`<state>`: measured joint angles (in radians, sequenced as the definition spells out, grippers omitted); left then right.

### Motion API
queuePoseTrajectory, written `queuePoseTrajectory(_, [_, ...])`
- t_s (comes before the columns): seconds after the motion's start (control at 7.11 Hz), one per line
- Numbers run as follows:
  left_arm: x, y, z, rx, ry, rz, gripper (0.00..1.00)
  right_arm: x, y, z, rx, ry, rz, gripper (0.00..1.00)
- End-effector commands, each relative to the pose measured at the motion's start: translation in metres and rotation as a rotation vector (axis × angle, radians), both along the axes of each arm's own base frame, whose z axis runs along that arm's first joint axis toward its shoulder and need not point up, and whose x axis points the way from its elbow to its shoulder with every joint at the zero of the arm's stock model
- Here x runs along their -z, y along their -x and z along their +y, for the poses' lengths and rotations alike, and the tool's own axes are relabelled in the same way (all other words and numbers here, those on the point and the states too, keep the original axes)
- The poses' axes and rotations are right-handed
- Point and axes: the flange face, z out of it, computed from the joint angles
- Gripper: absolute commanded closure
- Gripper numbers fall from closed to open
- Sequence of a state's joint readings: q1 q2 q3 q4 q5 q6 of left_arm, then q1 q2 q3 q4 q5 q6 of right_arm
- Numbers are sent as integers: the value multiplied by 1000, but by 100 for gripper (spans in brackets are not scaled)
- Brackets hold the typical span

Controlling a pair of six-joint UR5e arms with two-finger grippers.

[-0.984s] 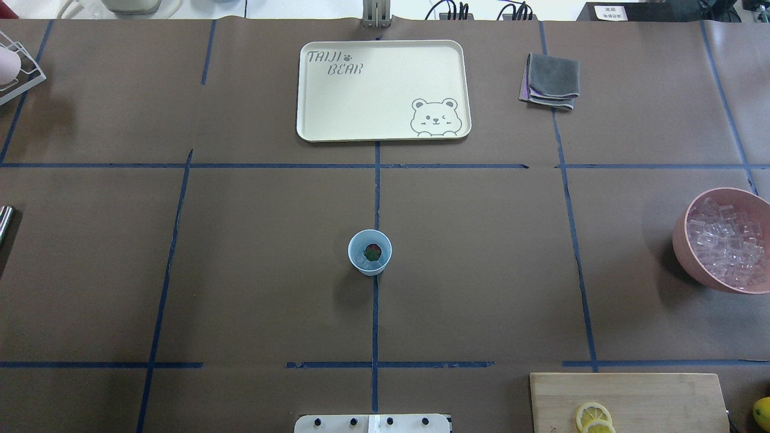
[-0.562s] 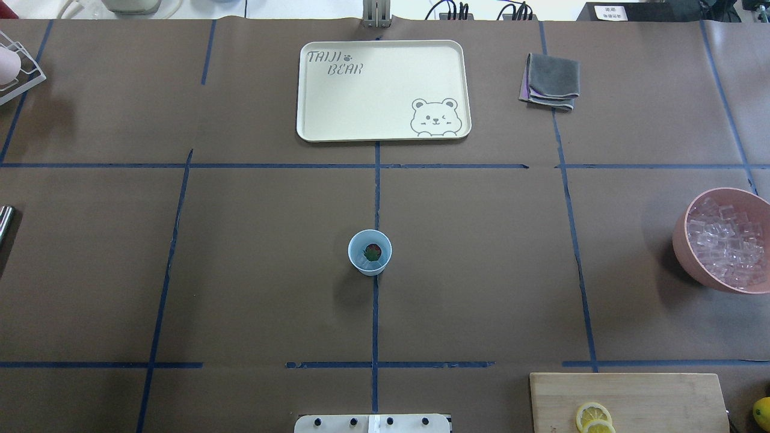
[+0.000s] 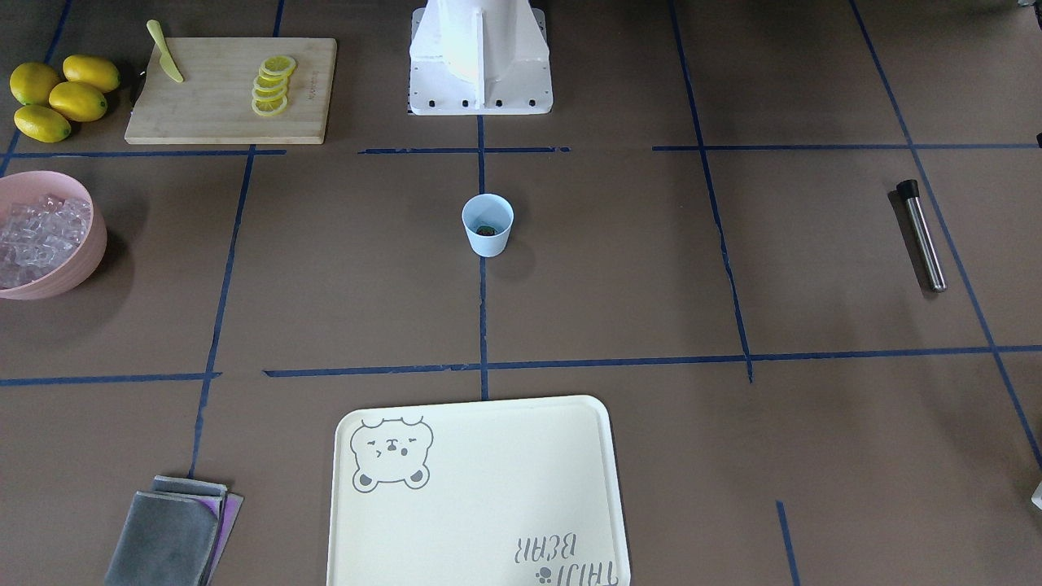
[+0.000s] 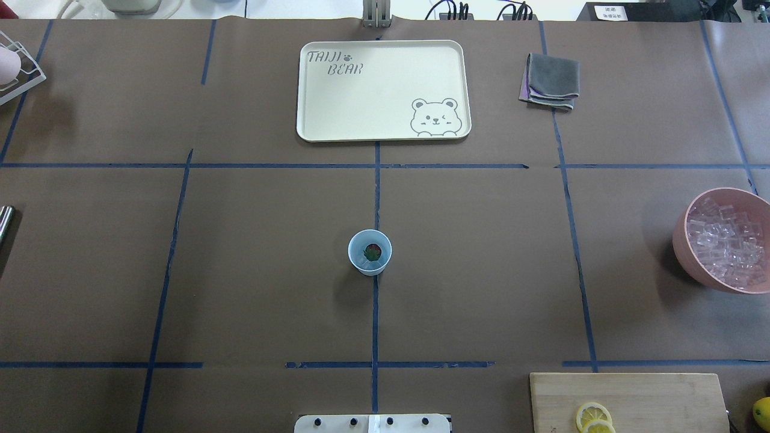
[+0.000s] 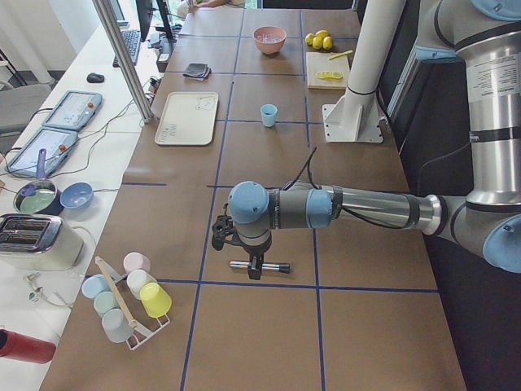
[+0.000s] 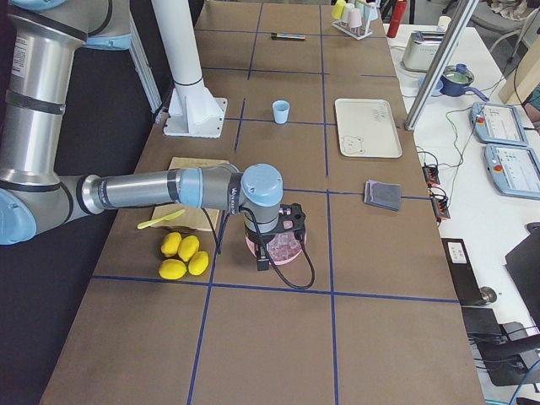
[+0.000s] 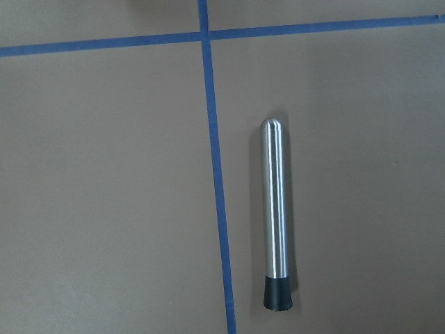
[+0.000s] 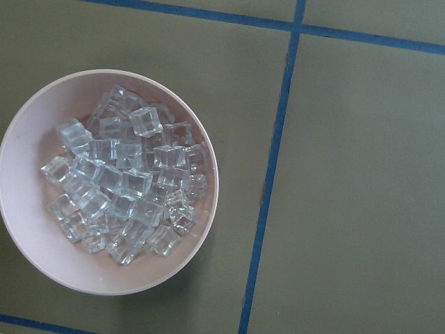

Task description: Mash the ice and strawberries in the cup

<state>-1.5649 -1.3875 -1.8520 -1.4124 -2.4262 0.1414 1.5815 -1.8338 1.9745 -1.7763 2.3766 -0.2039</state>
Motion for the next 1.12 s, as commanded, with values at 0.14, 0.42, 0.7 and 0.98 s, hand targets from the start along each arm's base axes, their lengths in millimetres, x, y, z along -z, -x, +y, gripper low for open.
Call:
queuePoseTrajectory(0.14, [2,0,3,0,-3,2,0,11,-9,7,-24,-21,-5,1])
queuePoseTrajectory(0.42, [-12,-4,0,-10,21,-1,0,1,-11,12,-30,2,-3,1])
queuePoseTrajectory(0.7, [-5,-4,-2,-10,7,-4,0,-29,-12,14,-29,59,-2,1])
queuePoseTrajectory(0.98, [3,-3,-5,-8,-10,-12,0,-30,-11,14,-30,63,-1,1])
